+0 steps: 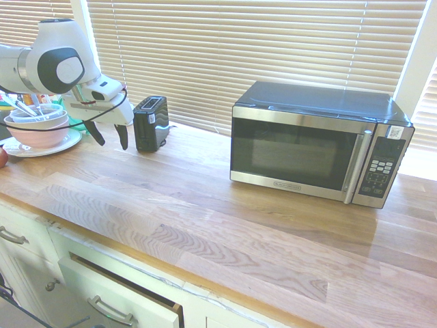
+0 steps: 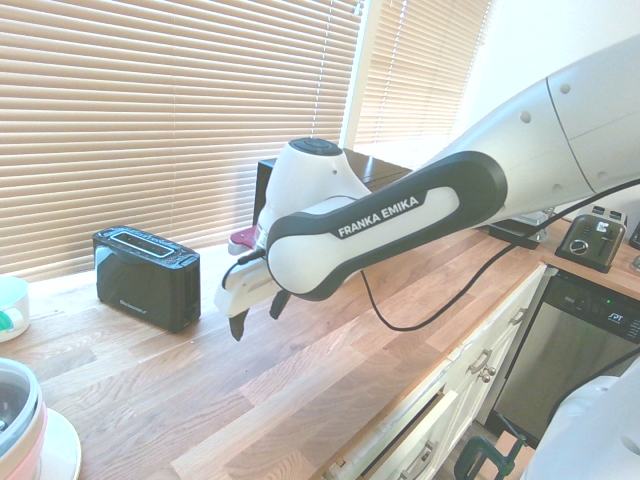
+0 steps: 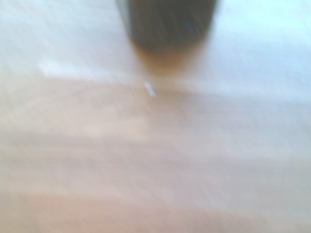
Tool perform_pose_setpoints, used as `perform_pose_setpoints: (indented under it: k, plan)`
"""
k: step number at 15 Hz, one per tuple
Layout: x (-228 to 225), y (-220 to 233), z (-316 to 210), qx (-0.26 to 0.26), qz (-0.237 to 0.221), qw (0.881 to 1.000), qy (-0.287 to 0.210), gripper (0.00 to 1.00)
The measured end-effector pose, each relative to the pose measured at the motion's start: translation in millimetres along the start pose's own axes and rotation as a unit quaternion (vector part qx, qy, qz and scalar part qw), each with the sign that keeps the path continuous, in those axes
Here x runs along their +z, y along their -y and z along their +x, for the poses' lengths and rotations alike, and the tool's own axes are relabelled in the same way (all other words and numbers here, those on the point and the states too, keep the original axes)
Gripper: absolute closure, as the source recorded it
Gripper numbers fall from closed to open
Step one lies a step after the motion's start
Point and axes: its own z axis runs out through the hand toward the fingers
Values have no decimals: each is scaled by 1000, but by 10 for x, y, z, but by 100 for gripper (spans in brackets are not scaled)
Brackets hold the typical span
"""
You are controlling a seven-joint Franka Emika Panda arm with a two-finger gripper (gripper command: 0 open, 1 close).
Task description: Press the toaster
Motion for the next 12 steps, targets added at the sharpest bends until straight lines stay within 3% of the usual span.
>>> perform_pose_setpoints:
  k: [7,12]
  plan:
    - [-280,983,374,-3,50,998,-30,0]
    - [-128,962,783,4,80,993,-84,0]
